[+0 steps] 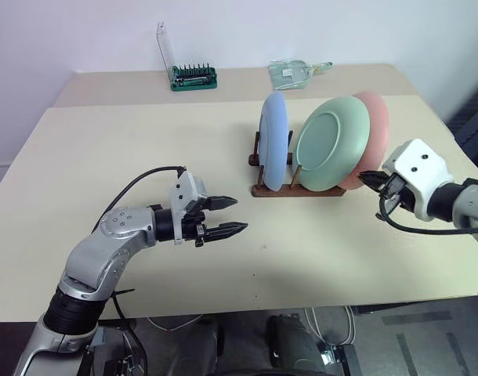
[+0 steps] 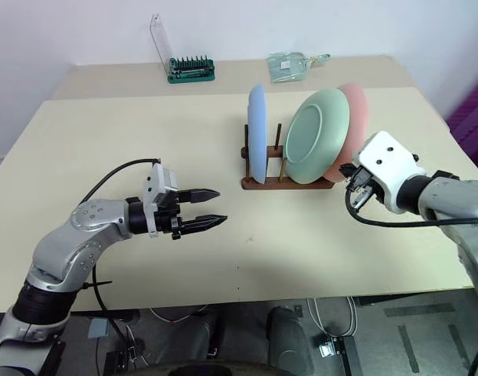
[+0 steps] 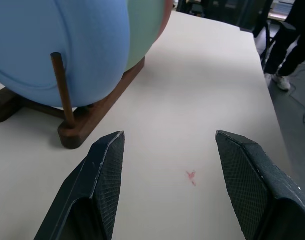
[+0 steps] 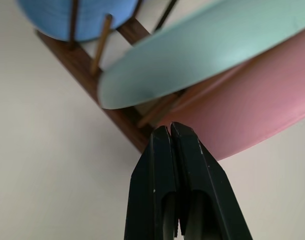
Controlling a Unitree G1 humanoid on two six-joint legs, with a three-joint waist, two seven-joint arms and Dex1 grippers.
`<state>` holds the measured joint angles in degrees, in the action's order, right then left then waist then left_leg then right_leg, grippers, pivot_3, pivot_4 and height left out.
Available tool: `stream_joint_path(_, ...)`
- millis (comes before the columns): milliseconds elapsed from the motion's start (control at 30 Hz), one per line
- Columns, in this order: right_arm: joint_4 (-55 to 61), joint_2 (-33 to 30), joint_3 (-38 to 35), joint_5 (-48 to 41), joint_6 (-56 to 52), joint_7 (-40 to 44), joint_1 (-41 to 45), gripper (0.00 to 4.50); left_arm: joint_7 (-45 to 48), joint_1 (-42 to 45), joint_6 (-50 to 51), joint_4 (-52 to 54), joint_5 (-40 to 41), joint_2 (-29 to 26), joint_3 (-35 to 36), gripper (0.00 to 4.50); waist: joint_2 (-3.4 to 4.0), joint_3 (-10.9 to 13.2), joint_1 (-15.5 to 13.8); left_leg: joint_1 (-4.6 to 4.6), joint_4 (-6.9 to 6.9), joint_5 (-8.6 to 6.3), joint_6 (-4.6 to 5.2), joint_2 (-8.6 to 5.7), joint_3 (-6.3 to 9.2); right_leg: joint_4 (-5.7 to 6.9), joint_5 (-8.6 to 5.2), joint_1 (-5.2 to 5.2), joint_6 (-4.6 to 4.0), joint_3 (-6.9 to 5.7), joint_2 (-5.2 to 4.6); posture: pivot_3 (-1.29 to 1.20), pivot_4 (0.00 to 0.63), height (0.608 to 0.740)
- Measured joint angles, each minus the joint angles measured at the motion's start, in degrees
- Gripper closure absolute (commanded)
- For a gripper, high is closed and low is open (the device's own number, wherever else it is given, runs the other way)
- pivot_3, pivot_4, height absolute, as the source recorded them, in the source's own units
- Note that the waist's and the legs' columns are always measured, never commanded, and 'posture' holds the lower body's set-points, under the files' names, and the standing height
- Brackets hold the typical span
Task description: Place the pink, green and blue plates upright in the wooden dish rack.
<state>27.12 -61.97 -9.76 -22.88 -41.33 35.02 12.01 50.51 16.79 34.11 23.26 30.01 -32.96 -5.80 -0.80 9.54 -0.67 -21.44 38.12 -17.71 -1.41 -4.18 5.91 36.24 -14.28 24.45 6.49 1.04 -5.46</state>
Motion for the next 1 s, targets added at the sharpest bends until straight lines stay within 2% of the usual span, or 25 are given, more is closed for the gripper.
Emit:
stream_joint_path(233, -2.2, 3.0, 4.1, 2.6, 3.8, 2.1, 4.6, 4.47, -2.2, -1.5, 0.2, 1.6, 0.0, 0.0, 0.2, 1.51, 0.02, 0.0, 0.0, 0.0, 0.0, 0.01, -0.01, -0.02, 0.01, -0.01, 0.0, 0.0, 0.01, 0.01, -0.01, 0.0, 0.15, 0.74)
stream_joint_path(567, 0.4, 4.5, 4.2, 2.8, 3.9, 3.9, 6.9, 4.47, -3.8, -1.6, 0.3, 1.7, 0.0, 0.3, 0.2, 1.51, 0.02, 0.0, -0.1, -0.01, 0.0, 0.0, -0.01, -0.02, 0.01, -0.02, 0.01, 0.0, 0.01, 0.01, -0.02, 0.0, 0.15, 0.74)
stream_joint_path(667, 0.9, 2.4, -1.1, 2.1, 2.9, 6.9, 1.2, 4.47, -3.9, -1.6, 0.2, 1.6, 0.0, 0.4, 0.1, 1.51, 0.03, 0.0, -0.4, -0.07, 0.0, -0.01, 0.03, -0.06, 0.03, -0.05, 0.0, 0.0, 0.01, -0.01, -0.04, 0.0, 0.15, 0.74)
stream_joint_path(833, 3.0, -1.7, -19.6, -0.2, -1.7, 16.5, -12.2, 4.47, -3.8, -1.7, 0.3, 1.6, -0.1, 0.3, -0.2, 1.51, 0.04, 0.0, -0.2, -0.04, 0.01, -0.16, 0.29, -0.06, 0.0, -0.08, 0.03, -0.04, 0.05, 0.0, -0.05, 0.0, 0.15, 0.74)
stream_joint_path(900, 3.8, -2.4, -23.7, 1.4, -1.6, 19.4, -18.1, 4.47, -3.5, -1.7, 0.3, 1.5, -0.1, 0.3, -0.2, 1.51, 0.04, 0.0, 0.0, 0.04, 0.01, -0.2, 0.36, -0.02, -0.01, -0.09, 0.03, -0.11, 0.05, 0.0, 0.0, 0.0, 0.15, 0.74)
stream_joint_path(1000, -0.1, -2.8, -23.2, 7.2, 1.2, 17.5, -20.3, 4.47, -3.1, -1.3, 0.2, 1.3, -0.1, 0.4, -0.3, 1.51, 0.05, 0.0, 0.1, 0.11, 0.02, -0.2, 0.36, -0.02, -0.19, -0.06, 0.08, -0.12, 0.13, 0.13, 0.0, 0.0, 0.15, 0.74)
